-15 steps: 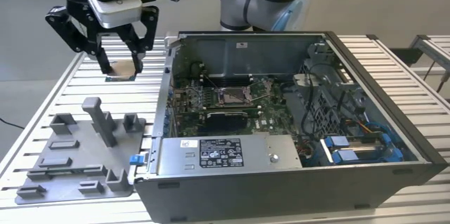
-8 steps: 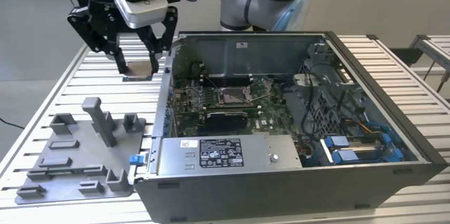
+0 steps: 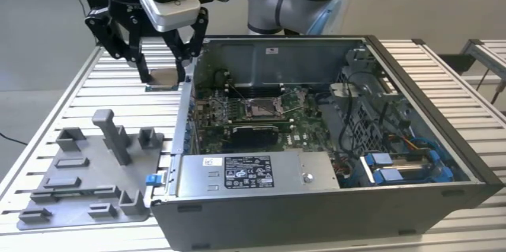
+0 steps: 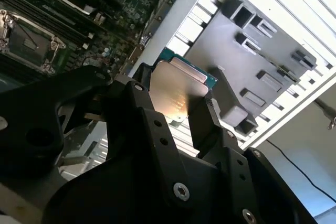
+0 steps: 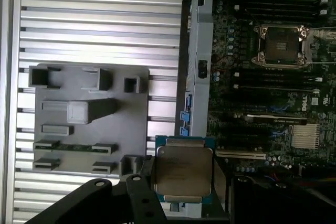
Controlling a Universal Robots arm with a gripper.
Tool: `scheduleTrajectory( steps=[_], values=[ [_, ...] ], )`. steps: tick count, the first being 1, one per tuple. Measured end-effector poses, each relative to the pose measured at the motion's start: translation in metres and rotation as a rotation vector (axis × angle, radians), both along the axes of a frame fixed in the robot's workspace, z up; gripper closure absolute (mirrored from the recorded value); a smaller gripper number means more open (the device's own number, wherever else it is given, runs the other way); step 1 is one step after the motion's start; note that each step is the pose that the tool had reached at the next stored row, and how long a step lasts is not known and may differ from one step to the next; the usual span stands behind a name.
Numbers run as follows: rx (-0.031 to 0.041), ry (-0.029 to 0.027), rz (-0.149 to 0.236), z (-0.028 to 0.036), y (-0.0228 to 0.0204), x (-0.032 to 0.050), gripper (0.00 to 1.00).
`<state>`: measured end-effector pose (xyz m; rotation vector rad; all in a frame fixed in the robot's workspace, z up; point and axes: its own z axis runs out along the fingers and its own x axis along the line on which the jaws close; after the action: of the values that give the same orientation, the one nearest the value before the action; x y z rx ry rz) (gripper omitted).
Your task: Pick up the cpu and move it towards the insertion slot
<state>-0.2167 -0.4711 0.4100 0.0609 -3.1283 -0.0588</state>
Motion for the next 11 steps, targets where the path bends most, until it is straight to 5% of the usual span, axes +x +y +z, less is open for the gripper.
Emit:
scheduleTrajectory(
  steps=[11],
  values=[
    [-0.0001,0.0000,0.000,0.0000,0.0000,0.0137,1.00]
  ],
)
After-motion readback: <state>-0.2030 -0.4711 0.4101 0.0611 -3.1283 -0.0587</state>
